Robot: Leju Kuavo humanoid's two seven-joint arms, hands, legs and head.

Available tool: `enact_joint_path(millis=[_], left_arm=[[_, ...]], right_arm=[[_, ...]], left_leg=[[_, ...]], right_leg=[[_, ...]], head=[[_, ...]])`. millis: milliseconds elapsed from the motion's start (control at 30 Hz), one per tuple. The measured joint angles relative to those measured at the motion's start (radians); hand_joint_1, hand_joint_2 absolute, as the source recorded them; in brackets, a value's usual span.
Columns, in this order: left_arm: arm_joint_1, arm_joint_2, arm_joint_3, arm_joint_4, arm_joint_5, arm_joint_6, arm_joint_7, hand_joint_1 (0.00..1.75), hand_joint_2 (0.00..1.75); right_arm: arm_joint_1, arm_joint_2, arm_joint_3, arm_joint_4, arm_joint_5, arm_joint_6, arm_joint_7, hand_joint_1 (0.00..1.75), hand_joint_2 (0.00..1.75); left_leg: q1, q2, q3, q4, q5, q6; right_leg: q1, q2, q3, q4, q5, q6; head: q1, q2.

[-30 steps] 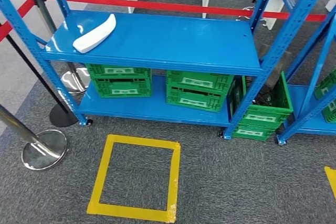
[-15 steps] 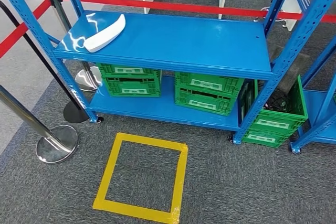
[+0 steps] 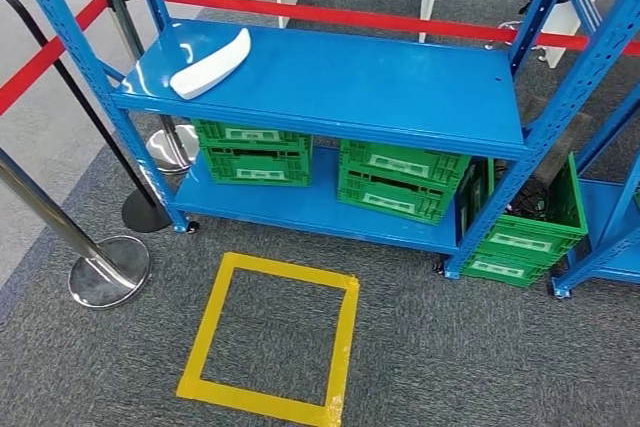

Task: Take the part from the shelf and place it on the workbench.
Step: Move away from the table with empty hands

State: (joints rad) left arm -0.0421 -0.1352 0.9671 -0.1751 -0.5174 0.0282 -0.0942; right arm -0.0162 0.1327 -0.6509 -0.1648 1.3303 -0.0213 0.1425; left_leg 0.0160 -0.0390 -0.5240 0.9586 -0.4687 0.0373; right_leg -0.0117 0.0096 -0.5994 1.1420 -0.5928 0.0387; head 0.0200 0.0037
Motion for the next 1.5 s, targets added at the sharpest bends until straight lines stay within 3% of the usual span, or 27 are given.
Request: enact_joint_path(millis=[67,100,133,167,233,300,367,433,533,600,633,667,733,800,867,933,967,1033,1100,1133,1167,1233,1300,1367,1400,1433,1500], left_arm=[[0.001,-0.001,0.008,0.0,0.008,-0.012,0.0,0.0,0.0],[0.001,-0.002,0.012,0.0,0.011,-0.015,0.0,0.0,0.0],[0.001,-0.004,0.014,0.0,0.012,-0.015,0.001,0.0,0.0],[0.001,-0.005,0.015,0.0,0.013,-0.014,0.001,0.0,0.0],[0.001,-0.007,0.018,0.0,0.012,-0.01,0.001,0.0,0.0],[0.0,-0.006,0.02,0.0,0.008,-0.006,0.001,0.0,0.0],[0.0,-0.006,0.02,0.0,0.005,-0.003,0.0,0.0,0.0],[-0.001,-0.005,0.02,0.0,0.002,-0.002,-0.001,0.0,0.0],[-0.004,-0.006,0.02,0.0,-0.002,-0.002,-0.001,0.0,0.0],[-0.002,-0.006,0.02,0.0,-0.005,-0.002,-0.001,0.0,0.0],[-0.001,-0.006,0.02,0.0,-0.006,-0.002,-0.001,0.0,0.0],[-0.001,-0.005,0.02,0.0,-0.007,-0.002,-0.002,0.0,0.0],[-0.003,-0.005,0.02,0.0,-0.008,-0.002,-0.002,0.0,0.0],[-0.009,-0.005,0.02,0.0,-0.009,-0.002,-0.002,0.0,0.0],[-0.009,-0.006,0.02,0.0,-0.01,-0.002,-0.002,0.0,0.0],[-0.003,-0.006,0.021,0.0,-0.011,-0.002,-0.001,0.0,0.0],[-0.002,-0.006,0.021,0.0,-0.012,-0.002,-0.001,0.0,0.0],[-0.002,-0.006,0.022,0.0,-0.013,-0.003,-0.001,0.0,0.0],[-0.002,-0.006,0.022,0.0,-0.014,-0.005,-0.001,0.0,0.0],[-0.002,-0.007,0.023,0.0,-0.014,-0.006,-0.001,0.0,0.0],[-0.002,-0.008,0.023,0.0,-0.014,-0.006,-0.001,0.0,0.0],[-0.003,-0.008,0.024,0.0,-0.014,-0.005,-0.001,0.0,0.0],[-0.004,-0.008,0.026,0.0,-0.014,-0.005,-0.001,0.0,0.0],[-0.003,-0.008,0.028,0.0,-0.014,-0.003,0.0,0.0,0.0],[-0.001,-0.007,0.029,0.0,-0.014,-0.002,0.0,0.0,0.0],[0.0,-0.007,0.03,0.0,-0.014,-0.001,0.0,0.0,0.0],[-0.003,-0.006,0.033,0.0,-0.009,0.0,-0.001,0.0,0.0]], right_arm=[[-0.001,0.0,0.0,0.0,-0.004,0.001,-0.001,0.0,0.0],[-0.001,0.0,0.0,0.0,-0.004,0.001,-0.001,0.0,0.0],[-0.001,0.0,0.0,0.0,-0.005,0.001,0.0,0.0,0.0],[-0.001,0.0,0.0,0.0,-0.006,0.001,0.0,0.0,0.0],[0.0,0.0,0.0,0.0,-0.007,0.001,0.001,0.0,0.0],[0.001,0.0,0.0,0.0,-0.008,0.001,0.001,0.0,0.0],[0.002,-0.001,-0.001,0.0,-0.008,0.0,0.001,0.0,0.0],[0.002,-0.001,-0.001,0.0,-0.005,0.001,0.001,0.0,0.0],[0.004,-0.001,0.0,0.001,0.003,0.006,0.001,0.0,0.0],[0.004,-0.001,0.003,0.001,0.01,0.01,0.0,0.0,0.0],[0.004,-0.001,0.004,0.0,0.014,0.011,-0.002,0.0,0.0],[0.004,-0.001,0.006,0.0,0.018,0.011,-0.005,0.0,0.0],[0.005,-0.001,0.01,0.001,0.022,0.011,-0.01,0.0,0.0],[0.006,0.0,0.012,0.001,0.023,0.01,-0.012,0.0,0.0],[0.003,0.0,0.012,0.001,0.024,0.01,-0.012,0.0,0.0],[0.0,0.0,0.013,0.0,0.023,0.009,-0.011,0.0,0.0],[0.0,0.0,0.013,0.0,0.023,0.009,-0.01,0.0,0.0],[0.001,0.0,0.013,0.0,0.021,0.009,-0.009,0.0,0.0],[-0.001,0.0,0.013,0.0,0.019,0.01,-0.01,0.0,0.0],[-0.001,0.0,0.013,0.0,0.019,0.01,-0.01,0.0,0.0],[-0.002,0.0,0.013,0.0,0.019,0.01,-0.01,0.0,0.0],[0.001,0.0,0.013,0.0,0.018,0.01,-0.008,0.0,0.0],[0.003,0.0,0.013,0.001,0.018,0.009,-0.007,0.0,0.0],[0.003,0.0,0.013,0.001,0.016,0.008,-0.007,0.0,0.0],[0.002,0.0,0.013,0.001,0.013,0.005,-0.006,0.0,0.0],[0.002,0.0,0.012,0.001,0.007,-0.001,-0.005,0.0,0.0],[0.004,0.001,0.005,0.0,-0.036,-0.018,-0.007,0.0,0.0]], left_leg=[[0.001,0.001,-0.001,0.003,-0.001,-0.002],[0.001,0.002,-0.001,0.005,-0.003,-0.004],[0.003,0.001,-0.001,0.008,-0.006,-0.008],[0.005,-0.001,0.0,0.013,-0.01,-0.013],[0.006,-0.005,-0.003,0.028,-0.021,-0.027],[0.004,-0.006,-0.009,0.039,-0.027,-0.04],[0.004,-0.006,-0.012,0.042,-0.028,-0.048],[0.005,0.007,-0.024,0.074,-0.049,-0.055],[0.004,0.025,-0.109,0.253,-0.133,-0.06],[0.004,0.026,-0.152,0.336,-0.149,-0.057],[0.003,0.027,-0.149,0.324,-0.127,-0.053],[0.001,0.032,-0.129,0.276,-0.091,-0.047],[-0.011,0.073,-0.072,0.144,-0.03,-0.032],[-0.023,0.102,-0.043,0.075,-0.018,-0.022],[-0.025,0.085,-0.042,0.065,-0.021,-0.018],[-0.019,0.064,-0.038,0.054,-0.015,-0.01],[-0.016,0.054,-0.035,0.048,-0.012,-0.005],[-0.014,0.035,-0.035,0.046,-0.012,0.0],[-0.014,0.013,-0.033,0.047,-0.014,0.002],[-0.013,0.001,-0.03,0.047,-0.015,0.001],[-0.013,-0.013,-0.027,0.048,-0.017,-0.001],[-0.012,-0.039,-0.023,0.051,-0.023,-0.008],[-0.011,-0.061,-0.03,0.057,-0.025,-0.018],[-0.006,-0.08,-0.039,0.057,-0.022,-0.031],[-0.005,-0.081,-0.039,0.057,-0.022,-0.037],[-0.006,-0.067,-0.044,0.068,-0.029,-0.043],[-0.008,-0.016,-0.082,0.148,-0.072,-0.053]], right_leg=[[-0.004,-0.002,-0.052,0.108,-0.037,0.01],[-0.006,-0.002,-0.059,0.12,-0.03,0.015],[-0.008,-0.003,-0.046,0.094,-0.004,0.019],[-0.011,-0.002,-0.017,0.035,0.033,0.022],[-0.014,0.005,0.042,-0.082,0.073,0.023],[-0.011,0.012,0.064,-0.121,0.07,0.008],[-0.009,0.009,0.064,-0.12,0.072,-0.014],[-0.01,0.002,0.066,-0.121,0.074,-0.03],[-0.007,-0.013,0.067,-0.122,0.071,-0.043],[-0.003,-0.024,0.07,-0.122,0.067,-0.048],[-0.001,-0.03,0.074,-0.122,0.065,-0.049],[0.001,-0.037,0.079,-0.122,0.062,-0.049],[0.005,-0.053,0.088,-0.122,0.052,-0.044],[0.009,-0.073,0.091,-0.123,0.044,-0.032],[0.011,-0.096,0.098,-0.127,0.039,-0.021],[0.009,-0.081,0.096,-0.112,0.023,-0.01],[0.007,-0.06,0.08,-0.077,0.003,-0.005],[0.003,-0.021,0.011,0.049,-0.052,0.002],[0.002,-0.012,-0.052,0.151,-0.072,0.005],[0.001,-0.011,-0.059,0.15,-0.051,0.006],[0.001,-0.007,-0.048,0.112,-0.013,0.006],[-0.004,0.034,0.001,-0.018,0.065,0.002],[-0.008,0.079,0.038,-0.099,0.086,-0.006],[-0.007,0.079,0.049,-0.114,0.08,-0.018],[-0.008,0.07,0.051,-0.118,0.082,-0.024],[-0.01,0.06,0.056,-0.123,0.084,-0.031],[-0.012,0.036,0.068,-0.132,0.084,-0.041]], head=[[0.004,0.0],[0.004,0.0],[0.004,0.0],[0.004,0.0],[0.008,0.0],[0.009,0.0],[0.006,0.0],[0.0,0.0],[-0.013,0.0],[-0.015,0.0],[-0.016,0.0],[-0.017,0.0],[-0.019,0.0],[-0.019,0.0],[-0.018,0.0],[-0.015,0.0],[-0.012,0.0],[-0.007,0.0],[-0.005,0.0],[-0.005,0.0],[-0.004,0.0],[-0.004,0.0],[-0.003,0.0],[-0.005,0.0],[-0.005,0.0],[-0.008,0.0],[-0.02,0.0]])
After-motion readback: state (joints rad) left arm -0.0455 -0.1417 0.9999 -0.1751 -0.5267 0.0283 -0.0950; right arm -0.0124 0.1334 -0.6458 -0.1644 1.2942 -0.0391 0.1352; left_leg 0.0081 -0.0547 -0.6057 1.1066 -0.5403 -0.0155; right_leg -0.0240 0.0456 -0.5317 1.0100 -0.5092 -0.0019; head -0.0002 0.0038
